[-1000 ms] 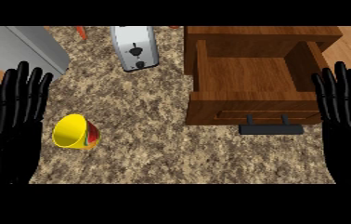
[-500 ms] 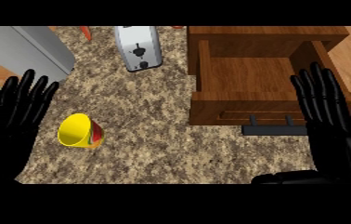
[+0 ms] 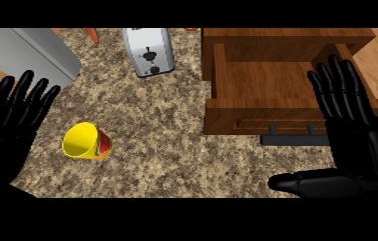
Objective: Pick up the cup, place it into the drawer and close the drawer
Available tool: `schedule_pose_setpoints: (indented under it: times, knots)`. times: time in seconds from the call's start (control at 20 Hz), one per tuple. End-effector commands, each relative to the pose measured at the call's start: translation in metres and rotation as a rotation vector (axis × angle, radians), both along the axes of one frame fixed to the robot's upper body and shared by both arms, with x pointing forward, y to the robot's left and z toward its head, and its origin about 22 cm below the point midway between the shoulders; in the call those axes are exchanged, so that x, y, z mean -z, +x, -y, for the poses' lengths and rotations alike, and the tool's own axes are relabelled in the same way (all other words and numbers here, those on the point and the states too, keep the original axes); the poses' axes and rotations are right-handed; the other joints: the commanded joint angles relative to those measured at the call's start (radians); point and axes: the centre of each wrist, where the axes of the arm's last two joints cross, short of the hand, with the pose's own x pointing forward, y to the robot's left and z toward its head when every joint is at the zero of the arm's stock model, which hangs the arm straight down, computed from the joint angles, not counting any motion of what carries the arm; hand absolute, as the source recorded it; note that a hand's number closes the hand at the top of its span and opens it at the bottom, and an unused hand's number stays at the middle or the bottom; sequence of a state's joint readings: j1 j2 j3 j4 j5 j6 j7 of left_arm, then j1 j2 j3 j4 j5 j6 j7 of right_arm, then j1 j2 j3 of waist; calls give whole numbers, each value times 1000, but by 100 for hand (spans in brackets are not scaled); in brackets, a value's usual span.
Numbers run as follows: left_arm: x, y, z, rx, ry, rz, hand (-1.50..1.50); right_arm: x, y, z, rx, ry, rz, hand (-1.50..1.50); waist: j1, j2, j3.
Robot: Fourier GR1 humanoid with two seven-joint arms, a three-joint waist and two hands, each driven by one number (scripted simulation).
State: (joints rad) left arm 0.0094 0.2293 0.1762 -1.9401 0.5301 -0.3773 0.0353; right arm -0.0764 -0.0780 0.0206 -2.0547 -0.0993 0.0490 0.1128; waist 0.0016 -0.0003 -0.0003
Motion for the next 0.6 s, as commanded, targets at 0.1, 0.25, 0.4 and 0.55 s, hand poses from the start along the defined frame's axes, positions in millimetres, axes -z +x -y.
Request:
schedule_pose_setpoints:
  times: [0.1, 0.25, 0.4, 0.55]
  knots:
    - [-5, -16, -12, -21, -7, -32, -150, 3, -4, 21, -19, 4, -17, -150, 0, -1, 0]
    - [0, 10, -4, -26, -4, -31, -150, -12, 7, 8, -20, -1, -14, -150, -2, 0, 0]
    - [9, -1, -2, -26, -8, -58, -150, 11, -16, 7, -3, 16, -13, -150, -3, -1, 0]
    - [29, -20, -18, -35, 9, -66, -150, 3, 15, 8, 4, -7, -3, -150, 3, 0, 0]
